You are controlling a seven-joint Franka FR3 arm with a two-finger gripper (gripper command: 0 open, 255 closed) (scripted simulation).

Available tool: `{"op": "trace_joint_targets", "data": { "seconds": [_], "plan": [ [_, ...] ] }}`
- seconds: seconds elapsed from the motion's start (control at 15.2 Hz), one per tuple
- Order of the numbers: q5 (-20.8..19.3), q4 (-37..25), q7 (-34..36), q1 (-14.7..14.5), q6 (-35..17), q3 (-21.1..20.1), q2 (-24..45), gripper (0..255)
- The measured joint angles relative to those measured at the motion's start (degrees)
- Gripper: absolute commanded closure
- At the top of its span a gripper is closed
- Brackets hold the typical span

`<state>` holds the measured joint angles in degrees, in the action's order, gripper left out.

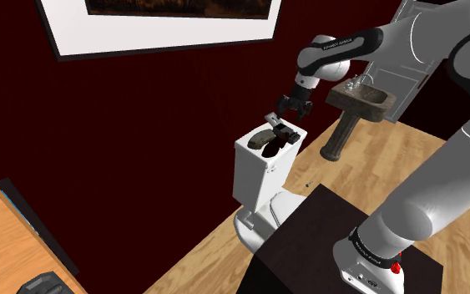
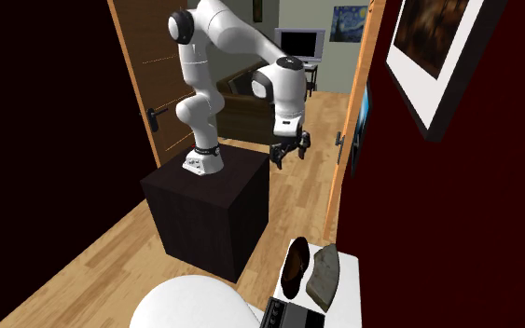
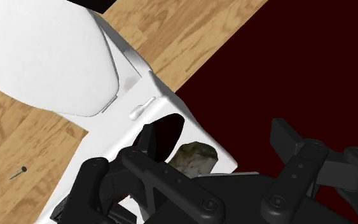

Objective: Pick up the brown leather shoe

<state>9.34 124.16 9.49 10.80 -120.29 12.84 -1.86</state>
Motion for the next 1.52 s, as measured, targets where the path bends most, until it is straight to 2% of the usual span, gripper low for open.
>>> {"op": "trace_joint_targets", "data": {
  "seconds": [0.59,0.99,1.39,1.52],
  "plan": [
    [13.76,-10.57,-2.38,4.91,-5.07,2.18,18.09,0],
    [22.88,-18.94,-3.82,10.31,-6.62,1.51,30.28,0],
    [30.36,-28.79,-3.04,15.94,-7.03,-0.14,42.27,0],
    [31.3,-30.36,-2.82,16.74,-7.1,-0.43,44.11,0]
  ]
}}
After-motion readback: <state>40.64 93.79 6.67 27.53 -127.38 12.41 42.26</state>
